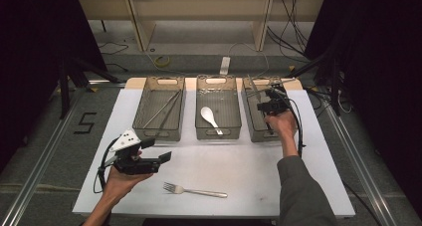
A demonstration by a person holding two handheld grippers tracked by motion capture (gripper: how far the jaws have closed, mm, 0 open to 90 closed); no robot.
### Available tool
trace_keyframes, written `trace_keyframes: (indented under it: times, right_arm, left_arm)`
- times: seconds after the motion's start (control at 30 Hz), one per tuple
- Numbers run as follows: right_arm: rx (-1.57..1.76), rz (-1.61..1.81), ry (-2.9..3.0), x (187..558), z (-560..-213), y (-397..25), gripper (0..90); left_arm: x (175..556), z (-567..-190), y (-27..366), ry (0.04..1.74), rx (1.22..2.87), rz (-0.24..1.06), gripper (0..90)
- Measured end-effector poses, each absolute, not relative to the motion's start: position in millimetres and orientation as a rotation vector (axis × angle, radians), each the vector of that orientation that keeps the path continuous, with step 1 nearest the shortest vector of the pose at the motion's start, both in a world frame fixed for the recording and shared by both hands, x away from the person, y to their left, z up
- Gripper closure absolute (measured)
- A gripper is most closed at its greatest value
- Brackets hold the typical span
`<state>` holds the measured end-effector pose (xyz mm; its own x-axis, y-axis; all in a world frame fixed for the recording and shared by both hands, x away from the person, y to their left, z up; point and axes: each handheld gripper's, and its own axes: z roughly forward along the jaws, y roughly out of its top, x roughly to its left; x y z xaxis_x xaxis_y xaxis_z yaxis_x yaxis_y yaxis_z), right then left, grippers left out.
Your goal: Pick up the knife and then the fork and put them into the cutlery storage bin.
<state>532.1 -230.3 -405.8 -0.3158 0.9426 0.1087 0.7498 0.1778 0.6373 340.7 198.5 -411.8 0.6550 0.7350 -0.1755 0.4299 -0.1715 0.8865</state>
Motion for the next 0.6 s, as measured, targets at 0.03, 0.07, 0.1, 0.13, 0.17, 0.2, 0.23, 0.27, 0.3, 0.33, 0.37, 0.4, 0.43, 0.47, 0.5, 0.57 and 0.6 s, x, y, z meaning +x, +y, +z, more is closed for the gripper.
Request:
trace_keyframes:
  times: [0.03,0.07,0.1,0.13,0.17,0.2,0.23,0.27,0.3,0.33,0.37,0.4,0.43,0.47,0.5,0.57,0.6]
  right_arm:
    - [1.615,0.876,2.149,532.0,-406.5,-230.4,80.6]
    - [1.617,0.874,2.149,531.9,-407.3,-230.5,80.6]
    - [1.626,0.874,2.146,531.6,-407.9,-230.4,80.6]
    - [1.631,0.875,2.145,531.6,-408.9,-230.6,80.6]
    - [1.633,0.874,2.144,531.6,-409.8,-230.5,80.5]
    - [1.642,0.87,2.141,531.4,-410.4,-230.1,80.5]
    - [1.644,0.869,2.141,531.4,-411.1,-230.2,80.5]
    - [1.651,0.869,2.142,531.4,-411.8,-230.5,80.5]
    - [1.659,0.867,2.139,531.5,-412.9,-230.6,80.5]
    - [1.667,0.866,2.137,531.5,-413.4,-230.7,80.4]
    - [1.674,0.865,2.138,531.5,-414.1,-230.8,80.4]
    - [1.674,0.864,2.143,531.7,-414.7,-231.1,80.4]
    - [1.683,0.861,2.14,531.7,-415.0,-230.8,80.4]
    - [1.687,0.859,2.143,531.9,-415.6,-231.2,80.4]
    - [1.693,0.858,2.141,532.1,-416.0,-231.1,80.4]
    - [1.698,0.855,2.143,532.6,-416.7,-231.3,80.2]
    - [1.703,0.852,2.142,532.8,-416.9,-231.4,80.1]
  left_arm:
    - [340.7,-411.8,198.3,0.931,1.806,0.357,18.1]
    - [340.6,-411.9,198.0,0.932,1.806,0.356,18.1]
    - [340.7,-412.0,198.0,0.932,1.808,0.358,18.1]
    - [340.6,-411.9,198.1,0.932,1.807,0.358,18.1]
    - [340.6,-411.7,198.2,0.931,1.806,0.358,18.1]
    - [340.5,-411.7,198.3,0.93,1.807,0.358,18.1]
    - [340.5,-411.8,198.2,0.931,1.808,0.357,18.1]
    - [340.5,-411.9,198.2,0.932,1.808,0.357,18.1]
    - [340.4,-411.8,198.2,0.931,1.807,0.357,18.1]
    - [340.4,-411.7,198.0,0.93,1.806,0.357,18.1]
    - [340.3,-411.7,197.8,0.93,1.806,0.357,18.1]
    - [340.1,-411.8,197.4,0.932,1.804,0.353,18.1]
    - [340.0,-411.5,197.6,0.931,1.802,0.348,18.1]
    - [340.0,-411.2,197.6,0.929,1.799,0.347,18.0]
    - [339.9,-410.9,197.8,0.928,1.799,0.345,18.1]
    - [340.1,-411.4,197.6,0.931,1.799,0.344,18.1]
    - [340.1,-411.5,197.7,0.932,1.8,0.344,18.1]
